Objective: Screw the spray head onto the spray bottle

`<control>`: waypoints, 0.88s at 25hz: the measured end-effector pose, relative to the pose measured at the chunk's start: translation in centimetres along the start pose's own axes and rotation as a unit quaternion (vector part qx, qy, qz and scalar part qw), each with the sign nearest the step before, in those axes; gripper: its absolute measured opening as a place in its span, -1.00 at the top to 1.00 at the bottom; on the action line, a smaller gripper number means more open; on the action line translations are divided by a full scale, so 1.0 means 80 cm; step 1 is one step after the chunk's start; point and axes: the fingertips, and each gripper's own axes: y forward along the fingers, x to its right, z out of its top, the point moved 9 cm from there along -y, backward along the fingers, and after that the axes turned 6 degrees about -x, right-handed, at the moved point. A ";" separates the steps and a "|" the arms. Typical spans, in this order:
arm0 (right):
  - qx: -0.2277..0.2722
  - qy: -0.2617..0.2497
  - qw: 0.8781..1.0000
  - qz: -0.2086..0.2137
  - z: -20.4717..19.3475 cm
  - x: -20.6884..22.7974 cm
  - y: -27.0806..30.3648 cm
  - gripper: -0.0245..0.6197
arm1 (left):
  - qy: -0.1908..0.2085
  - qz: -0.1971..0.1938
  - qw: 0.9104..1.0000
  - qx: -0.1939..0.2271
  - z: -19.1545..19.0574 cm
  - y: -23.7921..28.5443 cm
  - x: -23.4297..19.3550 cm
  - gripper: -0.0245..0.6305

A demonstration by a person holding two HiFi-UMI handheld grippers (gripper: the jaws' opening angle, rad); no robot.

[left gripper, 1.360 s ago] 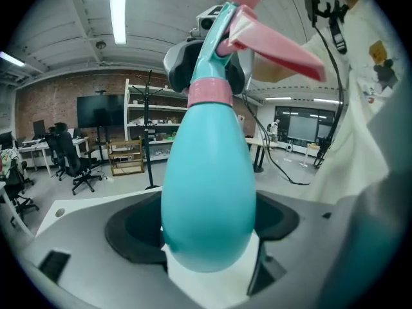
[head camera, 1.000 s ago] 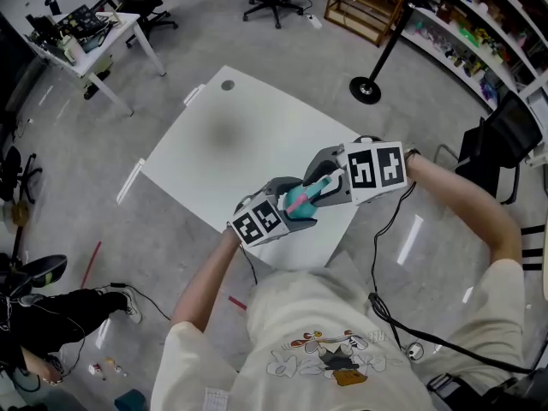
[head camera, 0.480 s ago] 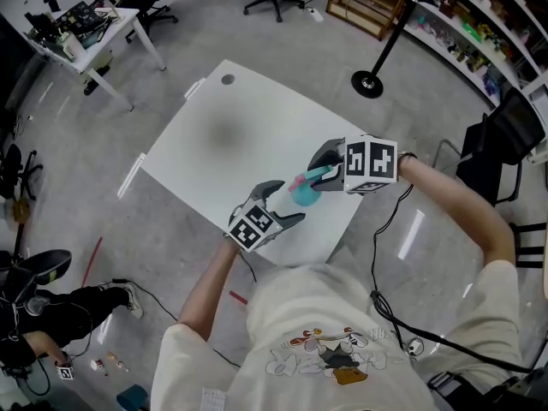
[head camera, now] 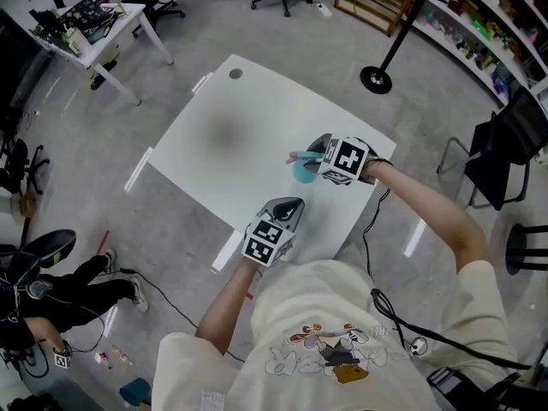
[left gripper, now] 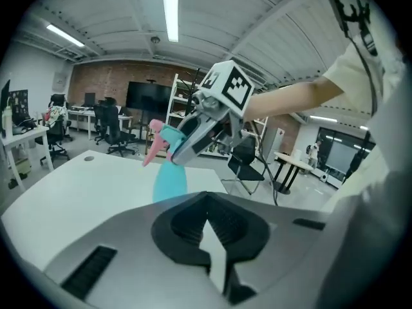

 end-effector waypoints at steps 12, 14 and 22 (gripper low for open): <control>-0.008 0.033 0.999 -0.010 -0.037 -0.012 0.075 0.50 | 0.026 -0.021 0.999 -0.011 0.006 0.000 0.005 0.91; -0.010 0.033 0.999 -0.011 -0.036 -0.013 0.076 0.50 | 0.027 -0.025 0.999 -0.012 0.007 0.000 0.006 0.91; -0.013 0.047 0.999 0.010 -0.042 -0.009 0.066 0.32 | 0.034 -0.034 0.999 -0.014 0.010 0.007 0.008 0.91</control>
